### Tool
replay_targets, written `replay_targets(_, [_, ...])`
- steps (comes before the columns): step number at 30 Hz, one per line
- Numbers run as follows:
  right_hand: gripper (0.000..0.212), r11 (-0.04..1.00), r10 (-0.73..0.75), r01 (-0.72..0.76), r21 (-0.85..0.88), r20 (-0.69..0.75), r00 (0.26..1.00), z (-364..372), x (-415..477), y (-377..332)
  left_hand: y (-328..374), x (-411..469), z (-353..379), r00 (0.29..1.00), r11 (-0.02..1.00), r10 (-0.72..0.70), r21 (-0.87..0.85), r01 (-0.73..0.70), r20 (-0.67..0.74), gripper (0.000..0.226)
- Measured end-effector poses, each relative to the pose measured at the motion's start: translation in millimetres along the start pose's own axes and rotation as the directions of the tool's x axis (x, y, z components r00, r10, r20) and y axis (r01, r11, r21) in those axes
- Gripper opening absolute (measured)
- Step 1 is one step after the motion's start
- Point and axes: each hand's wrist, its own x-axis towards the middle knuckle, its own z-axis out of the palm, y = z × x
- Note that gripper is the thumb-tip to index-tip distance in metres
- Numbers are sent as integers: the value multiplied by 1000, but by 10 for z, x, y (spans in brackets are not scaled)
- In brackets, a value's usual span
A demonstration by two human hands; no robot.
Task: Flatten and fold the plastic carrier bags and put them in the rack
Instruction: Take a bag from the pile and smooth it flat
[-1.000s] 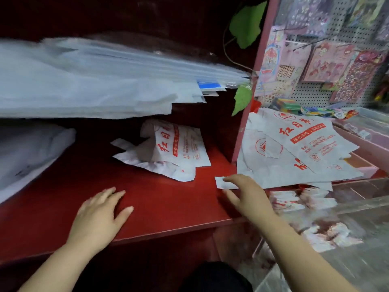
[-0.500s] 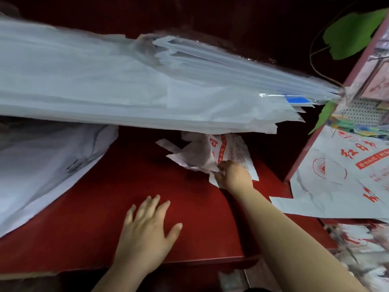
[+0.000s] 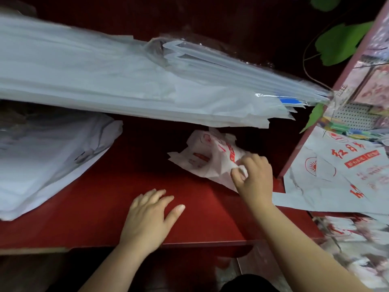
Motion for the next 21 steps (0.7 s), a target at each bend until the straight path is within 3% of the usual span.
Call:
replay_targets(2, [20, 998, -67, 66, 12, 48, 997, -180, -250, -101, 2, -65, -2, 990, 976, 9, -215, -39, -138, 128])
replay_targets(4, [15, 993, -118, 116, 25, 106, 987, -320, -508, -196, 71, -235, 6, 963, 859, -83, -509, -60, -255, 100])
replay_targets(5, [14, 989, -148, 146, 28, 138, 979, -371, -618, -240, 144, -350, 3, 962, 795, -138, -606, -36, -238, 80])
replay_targets(7, [16, 981, -193, 193, 23, 212, 958, -448, -793, -335, 302, -544, -16, 976, 672, -209, -734, 104, -53, 51])
replay_targets(9, [18, 977, -209, 214, 14, 282, 936, -500, -924, -438, 397, -634, -5, 950, 488, -254, -825, 287, 181, 38])
replay_targets(10, [19, 976, -209, 217, 11, 322, 923, -520, -983, -487, 417, -639, -4, 921, 395, -278, -842, 368, 272, 36])
replay_targets(12, [19, 978, -202, 209, 25, 394, 897, -543, -1094, -561, 420, -641, -18, 880, 301, -312, -841, 450, 359, 37])
replay_targets(17, [19, 990, -142, 120, 76, 503, 853, -591, -1225, -640, 442, -749, 80, 825, 335, -356, -764, 551, 439, 45])
replay_targets(21, [26, 986, -162, 92, 142, 640, 752, -627, -1235, -646, 388, -793, 208, 798, 142, -331, -810, 569, 503, 28])
